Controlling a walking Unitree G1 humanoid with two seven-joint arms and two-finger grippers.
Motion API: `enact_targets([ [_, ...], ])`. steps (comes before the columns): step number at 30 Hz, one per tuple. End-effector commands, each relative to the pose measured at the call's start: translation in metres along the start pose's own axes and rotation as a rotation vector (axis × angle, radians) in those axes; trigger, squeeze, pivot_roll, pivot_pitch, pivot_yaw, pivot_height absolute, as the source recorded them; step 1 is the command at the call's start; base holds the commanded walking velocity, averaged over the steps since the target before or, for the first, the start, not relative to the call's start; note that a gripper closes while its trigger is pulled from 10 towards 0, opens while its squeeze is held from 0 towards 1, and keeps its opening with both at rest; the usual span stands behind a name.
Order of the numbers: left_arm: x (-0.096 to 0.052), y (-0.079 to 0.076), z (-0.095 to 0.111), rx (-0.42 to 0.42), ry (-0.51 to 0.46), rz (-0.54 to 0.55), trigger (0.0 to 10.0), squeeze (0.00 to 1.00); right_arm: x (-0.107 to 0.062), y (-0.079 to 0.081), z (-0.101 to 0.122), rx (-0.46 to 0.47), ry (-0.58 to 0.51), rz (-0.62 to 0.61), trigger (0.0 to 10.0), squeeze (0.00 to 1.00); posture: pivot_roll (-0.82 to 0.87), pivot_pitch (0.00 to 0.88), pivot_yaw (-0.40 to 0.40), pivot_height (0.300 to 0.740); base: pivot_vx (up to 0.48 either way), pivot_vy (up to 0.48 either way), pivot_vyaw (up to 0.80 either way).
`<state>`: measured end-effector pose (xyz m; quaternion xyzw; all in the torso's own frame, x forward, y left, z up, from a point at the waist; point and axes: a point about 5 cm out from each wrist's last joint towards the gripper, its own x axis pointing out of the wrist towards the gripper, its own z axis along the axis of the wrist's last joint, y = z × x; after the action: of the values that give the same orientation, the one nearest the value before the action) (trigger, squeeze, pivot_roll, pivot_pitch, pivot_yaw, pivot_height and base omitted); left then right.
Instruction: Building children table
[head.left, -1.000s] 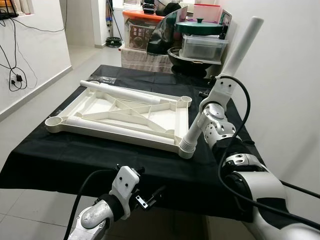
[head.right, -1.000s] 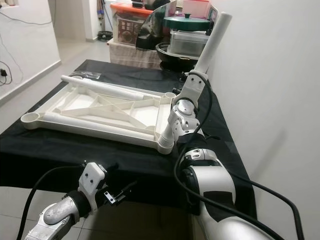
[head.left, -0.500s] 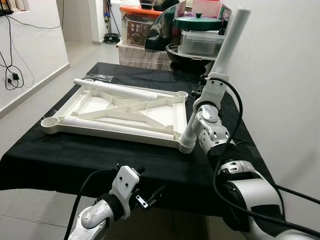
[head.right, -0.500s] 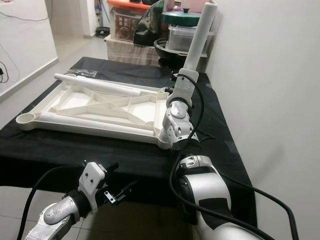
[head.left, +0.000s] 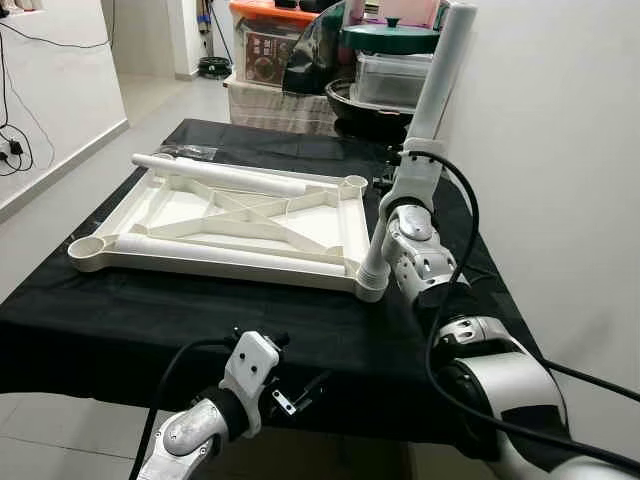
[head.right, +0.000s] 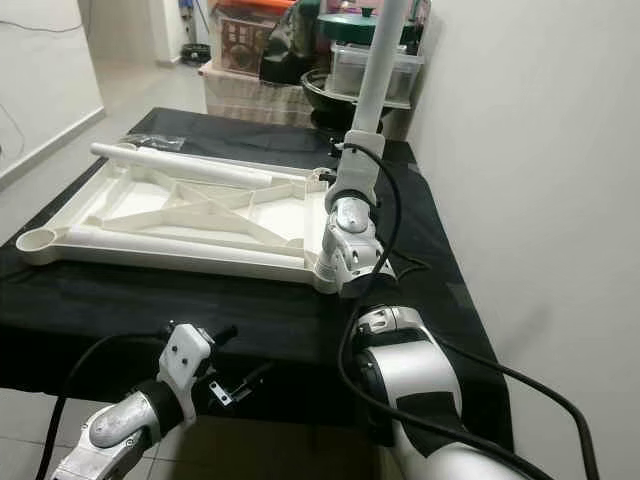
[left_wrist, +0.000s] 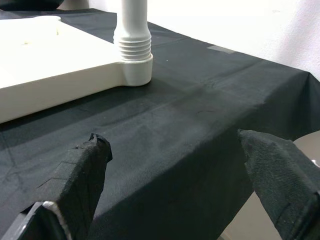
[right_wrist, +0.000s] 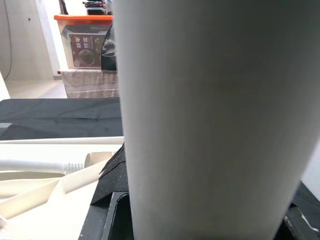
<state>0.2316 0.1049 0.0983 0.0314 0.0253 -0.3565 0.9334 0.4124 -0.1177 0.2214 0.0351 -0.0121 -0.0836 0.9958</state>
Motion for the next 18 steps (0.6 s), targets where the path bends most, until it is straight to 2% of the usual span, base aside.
enact_targets([
  [1, 0.0028, -0.0029, 0.0003, 0.000, -0.009, -0.011, 10.0, 0.00, -0.0076, -0.0078, -0.0481, -0.058, 0.195, -0.004, 0.0, 0.00, 0.00, 0.000, -0.128, 0.740, 0.000, 0.000, 0.00],
  [13, 0.0021, -0.0019, 0.0003, 0.001, -0.009, -0.007, 10.0, 0.00, -0.0096, -0.0061, -0.0522, -0.044, 0.201, 0.012, 0.0, 0.00, 0.00, 0.000, -0.124, 0.740, 0.000, 0.000, 0.00],
  [14, 0.0020, -0.0012, 0.0004, 0.002, -0.009, -0.007, 10.0, 0.00, -0.0094, -0.0051, -0.0512, -0.049, 0.197, 0.024, 2.4, 0.00, 0.00, 0.000, -0.124, 0.740, 0.000, 0.000, 0.00],
  [16, 0.0020, -0.0007, 0.0006, 0.003, -0.009, -0.007, 10.0, 0.00, -0.0092, -0.0045, -0.0503, -0.053, 0.193, 0.031, 2.4, 0.00, 0.00, 0.000, -0.124, 0.740, 0.000, 0.000, 0.00],
  [17, 0.0022, -0.0002, 0.0008, 0.004, -0.010, -0.006, 10.0, 0.00, -0.0086, -0.0039, -0.0487, -0.057, 0.189, 0.038, 4.9, 0.00, 0.00, 0.000, -0.123, 0.740, 0.000, 0.000, 0.00],
  [18, 0.0024, 0.0001, 0.0010, 0.005, -0.010, -0.007, 10.0, 0.00, -0.0080, -0.0031, -0.0471, -0.061, 0.187, 0.047, 10.0, 0.00, 0.00, 0.000, -0.122, 0.740, 0.000, 0.000, 0.00],
])
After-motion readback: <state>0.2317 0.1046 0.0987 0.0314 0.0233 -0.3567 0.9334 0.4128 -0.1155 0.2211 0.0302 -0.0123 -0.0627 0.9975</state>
